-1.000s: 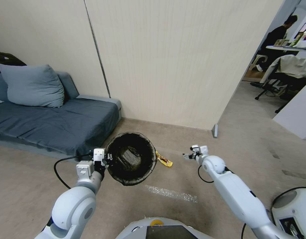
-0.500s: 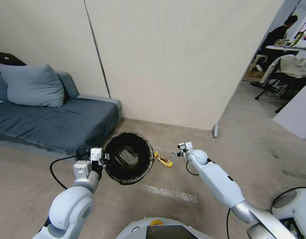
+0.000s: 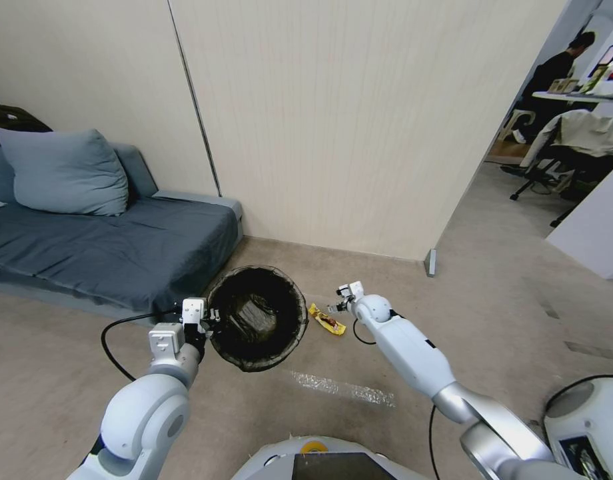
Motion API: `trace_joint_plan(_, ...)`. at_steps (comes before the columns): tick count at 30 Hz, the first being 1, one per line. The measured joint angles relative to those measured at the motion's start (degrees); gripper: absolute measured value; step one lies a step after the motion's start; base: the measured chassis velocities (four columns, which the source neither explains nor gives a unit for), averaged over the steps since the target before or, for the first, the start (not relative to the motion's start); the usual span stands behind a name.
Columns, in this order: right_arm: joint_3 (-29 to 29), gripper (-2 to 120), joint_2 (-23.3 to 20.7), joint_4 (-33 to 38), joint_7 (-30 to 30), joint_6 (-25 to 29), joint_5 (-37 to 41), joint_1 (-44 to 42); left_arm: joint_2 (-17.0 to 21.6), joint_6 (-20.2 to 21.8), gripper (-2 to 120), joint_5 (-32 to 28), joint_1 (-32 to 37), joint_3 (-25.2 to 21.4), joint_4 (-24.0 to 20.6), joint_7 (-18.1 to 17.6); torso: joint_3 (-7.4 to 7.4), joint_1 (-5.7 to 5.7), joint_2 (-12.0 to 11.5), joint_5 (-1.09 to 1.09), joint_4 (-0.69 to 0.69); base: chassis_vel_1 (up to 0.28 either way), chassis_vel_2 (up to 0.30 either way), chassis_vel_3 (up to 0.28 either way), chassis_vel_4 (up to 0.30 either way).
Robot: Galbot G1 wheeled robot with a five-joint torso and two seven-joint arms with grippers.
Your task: Pick up the trash bin, then pick up the garbage from the floor and place it into the trash bin.
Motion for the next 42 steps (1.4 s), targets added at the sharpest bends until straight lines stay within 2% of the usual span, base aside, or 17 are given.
trace_joint_plan(13,-2.32,100,2.1,-6.64,-1.55,0.02,-1.3,1.73,-0.16,0.0,0,0.42,-0.18,0.24,0.61,0.11,0.0,0.0,0.0,0.0,-0.01,0.0,0.0,0.0,0.0)
trace_joint_plan(16,-2.4,100,3.92,-10.9,-2.39,0.03,-1.53,2.83,-0.17,0.0,0,0.55,-0.2,0.31,0.72,0.13,0.0,0.0,0.0,0.0,-0.01,0.0,0.0,0.0,0.0)
trace_joint_plan(19,-2.4,100,4.63,-12.31,-2.65,0.03,-1.74,3.34,-0.21,0.0,0,0.63,-0.18,0.37,0.73,0.19,0.0,0.0,0.0,0.01,0.0,0.0,0.0,0.0,0.0)
trace_joint_plan(28,-2.17,100,7.77,-21.89,-5.99,0.44,-7.25,6.79,-0.39,0.0,0,1.08,-0.14,0.8,0.94,0.41,0.0,0.0,0.0,0.01,-0.01,0.0,0.0,0.0,0.0)
trace_joint_plan(31,-2.13,100,7.98,-22.87,-6.21,0.77,-7.7,7.23,-0.48,0.0,0,1.12,-0.12,0.82,0.95,0.42,0.0,0.0,0.0,0.0,0.0,0.0,0.0,0.0,0.0)
trace_joint_plan(38,0.27,100,10.84,-30.59,-7.19,4.14,-13.31,9.64,-0.67,0.0,0,1.52,0.25,0.81,0.78,0.63,0.0,0.0,0.0,0.01,0.0,0.0,0.0,0.0,0.0)
trace_joint_plan(42,0.69,100,11.48,-32.27,-7.32,4.95,-14.15,10.18,-0.59,0.0,0,1.65,0.63,0.48,0.62,0.66,0.0,0.0,0.0,0.0,0.0,0.0,0.0,0.0,0.0)
